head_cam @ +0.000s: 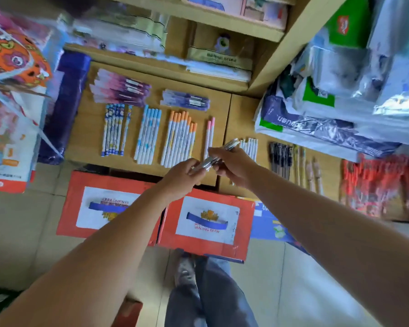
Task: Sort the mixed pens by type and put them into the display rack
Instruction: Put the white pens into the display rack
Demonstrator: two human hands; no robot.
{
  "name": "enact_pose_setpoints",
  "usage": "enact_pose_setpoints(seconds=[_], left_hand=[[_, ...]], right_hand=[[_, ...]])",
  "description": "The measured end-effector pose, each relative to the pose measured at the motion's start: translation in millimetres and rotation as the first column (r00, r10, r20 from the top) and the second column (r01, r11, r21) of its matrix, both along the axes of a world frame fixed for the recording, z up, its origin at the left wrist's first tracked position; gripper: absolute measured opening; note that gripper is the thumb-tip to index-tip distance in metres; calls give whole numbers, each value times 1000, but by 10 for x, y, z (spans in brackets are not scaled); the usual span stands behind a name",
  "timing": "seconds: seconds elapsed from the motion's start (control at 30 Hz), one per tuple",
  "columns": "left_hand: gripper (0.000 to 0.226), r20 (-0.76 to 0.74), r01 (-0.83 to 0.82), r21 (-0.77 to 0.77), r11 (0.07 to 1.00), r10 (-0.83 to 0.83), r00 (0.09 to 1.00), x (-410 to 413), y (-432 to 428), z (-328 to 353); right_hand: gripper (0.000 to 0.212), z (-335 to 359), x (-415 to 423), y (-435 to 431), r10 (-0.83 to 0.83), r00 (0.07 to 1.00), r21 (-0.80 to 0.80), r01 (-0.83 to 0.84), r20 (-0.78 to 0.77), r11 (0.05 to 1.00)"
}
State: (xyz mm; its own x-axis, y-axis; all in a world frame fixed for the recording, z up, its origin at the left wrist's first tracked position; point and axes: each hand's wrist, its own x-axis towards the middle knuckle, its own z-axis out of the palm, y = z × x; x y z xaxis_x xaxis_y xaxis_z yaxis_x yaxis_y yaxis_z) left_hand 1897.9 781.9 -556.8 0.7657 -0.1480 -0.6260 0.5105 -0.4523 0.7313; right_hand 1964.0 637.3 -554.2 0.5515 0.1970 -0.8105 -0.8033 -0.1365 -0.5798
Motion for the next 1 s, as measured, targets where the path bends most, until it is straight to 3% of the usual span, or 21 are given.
enact_pose_setpoints(seconds=[0.17,0.53,0.63,0.83,1.0], left_hand=[[23,-38,41,-48,998,-43,998,-127,-344,78],[18,35,393,-20,919,-392,919,-193,-1670,241],[25,25,448,-23,894,-448,894,-160,-2194,380],[26,94,531,155,833,-548,831,-138,-3353,755],[29,142,514,211,832,-546,826,-141,-4406,1056]], right_hand=[[20,46,-286,-413,-147,989,-18,147,7,989],[18,314,-751,-1739,-411,908,-4,413,86,911],[20,440,-868,-2278,-493,861,18,495,125,869],[18,774,-1027,-3520,-533,827,-1,542,179,840],[18,1054,-1040,-4558,-574,785,29,584,233,811]])
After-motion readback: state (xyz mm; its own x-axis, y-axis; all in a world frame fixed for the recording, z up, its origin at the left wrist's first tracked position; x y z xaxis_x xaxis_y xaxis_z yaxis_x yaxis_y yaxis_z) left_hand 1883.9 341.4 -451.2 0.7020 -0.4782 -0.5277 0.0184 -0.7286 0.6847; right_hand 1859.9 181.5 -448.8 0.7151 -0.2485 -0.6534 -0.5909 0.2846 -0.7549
